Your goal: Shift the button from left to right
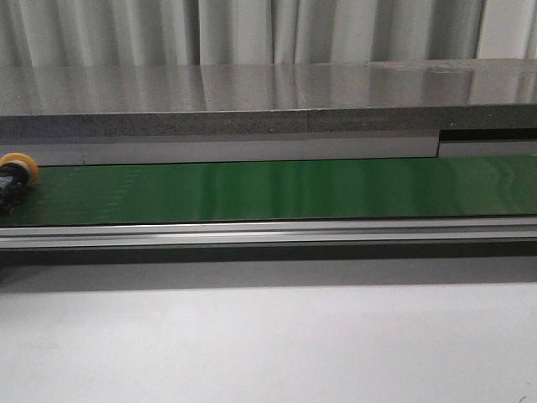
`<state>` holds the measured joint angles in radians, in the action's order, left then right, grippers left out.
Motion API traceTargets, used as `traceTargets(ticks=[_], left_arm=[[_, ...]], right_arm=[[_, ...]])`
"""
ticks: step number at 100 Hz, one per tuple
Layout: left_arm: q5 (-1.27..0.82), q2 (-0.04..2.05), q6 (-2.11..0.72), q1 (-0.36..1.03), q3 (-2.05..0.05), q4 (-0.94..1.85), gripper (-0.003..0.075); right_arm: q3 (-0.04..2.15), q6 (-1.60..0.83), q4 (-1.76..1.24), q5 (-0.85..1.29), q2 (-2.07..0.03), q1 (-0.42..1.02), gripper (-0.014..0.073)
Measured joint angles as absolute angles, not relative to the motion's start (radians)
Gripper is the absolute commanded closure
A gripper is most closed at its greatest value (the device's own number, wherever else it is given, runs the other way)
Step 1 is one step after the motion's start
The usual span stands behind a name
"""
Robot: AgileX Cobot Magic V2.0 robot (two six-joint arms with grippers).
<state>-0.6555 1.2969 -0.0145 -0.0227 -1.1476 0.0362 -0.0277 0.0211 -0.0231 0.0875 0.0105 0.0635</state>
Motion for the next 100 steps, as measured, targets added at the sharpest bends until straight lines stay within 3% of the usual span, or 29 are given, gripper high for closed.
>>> traceTargets(ticks=[37, 100], left_arm=[[-0.368, 0.868, -0.020, 0.075, -0.853, 0.027, 0.0061], [-0.242, 0.322, -0.020, 0.075, -0.385, 0.018, 0.0061]], right_arm=[[-0.028, 0.021, -0.023, 0.088, 0.011, 0.063, 0.0662], [-0.028, 0.021, -0.023, 0.088, 0.011, 0.063, 0.0662]])
